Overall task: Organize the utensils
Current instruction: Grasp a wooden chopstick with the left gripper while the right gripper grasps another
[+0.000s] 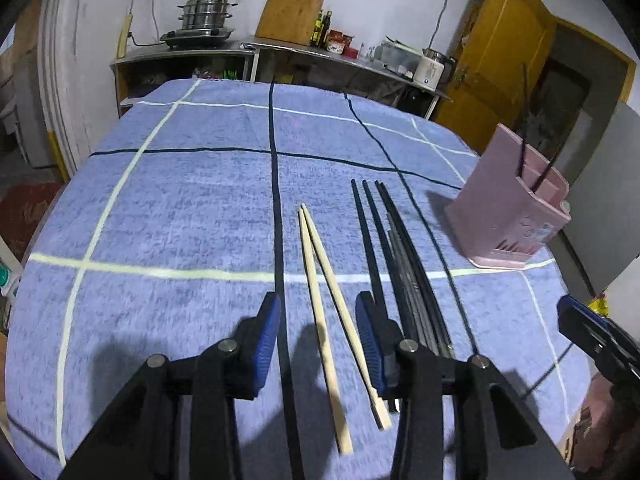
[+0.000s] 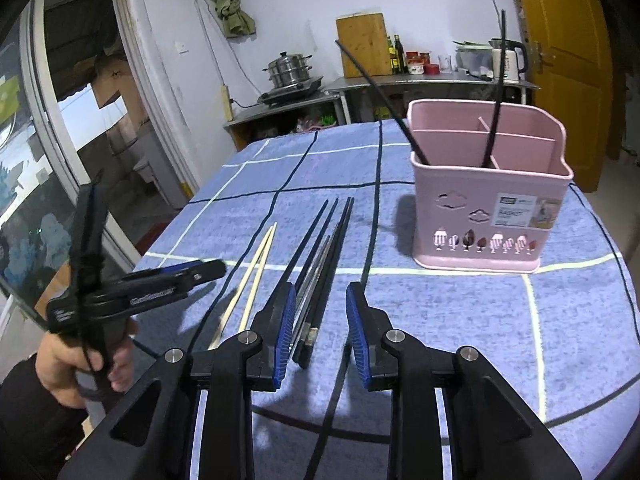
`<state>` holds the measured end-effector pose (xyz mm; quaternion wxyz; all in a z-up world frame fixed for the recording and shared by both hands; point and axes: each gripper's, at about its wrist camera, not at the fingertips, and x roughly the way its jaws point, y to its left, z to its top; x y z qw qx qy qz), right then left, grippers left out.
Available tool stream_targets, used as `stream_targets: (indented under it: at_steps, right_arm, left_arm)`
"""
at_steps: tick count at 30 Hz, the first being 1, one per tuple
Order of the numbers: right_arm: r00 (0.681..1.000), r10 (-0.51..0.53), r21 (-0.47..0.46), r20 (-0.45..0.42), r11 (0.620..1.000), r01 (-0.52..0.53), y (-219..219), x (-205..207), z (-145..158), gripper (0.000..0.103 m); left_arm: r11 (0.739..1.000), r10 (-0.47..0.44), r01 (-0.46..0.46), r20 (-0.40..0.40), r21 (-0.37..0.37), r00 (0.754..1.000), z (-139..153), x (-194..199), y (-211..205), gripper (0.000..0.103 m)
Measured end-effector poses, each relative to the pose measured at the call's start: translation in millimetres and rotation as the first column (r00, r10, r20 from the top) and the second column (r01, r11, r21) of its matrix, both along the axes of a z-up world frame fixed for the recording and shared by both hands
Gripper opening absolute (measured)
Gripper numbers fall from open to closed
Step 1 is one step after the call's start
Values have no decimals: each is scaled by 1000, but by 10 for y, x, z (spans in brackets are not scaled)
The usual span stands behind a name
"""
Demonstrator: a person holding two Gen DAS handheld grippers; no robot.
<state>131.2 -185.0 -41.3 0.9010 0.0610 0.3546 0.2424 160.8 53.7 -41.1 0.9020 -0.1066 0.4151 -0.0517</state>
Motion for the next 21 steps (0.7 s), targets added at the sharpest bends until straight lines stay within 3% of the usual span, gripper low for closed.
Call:
stream_targets:
  at_steps: [6,12,21]
  right_arm:
    - [1000,5,0,-17,1000,-5,46,117,-64,27]
    - [1000,9,-5,-24,1000,-9,70,194,-109,27]
    - [999,35,-10,-37,999,-36,218,287,-140,27]
  left_arm:
    - [1000,-4,5,-46,28,999,-185,250,-18,22]
    - [1000,-10,11,-58,19,998,-264,300,-18,21]
    - [995,-3,8,-52,100,999,-243,260,30,12]
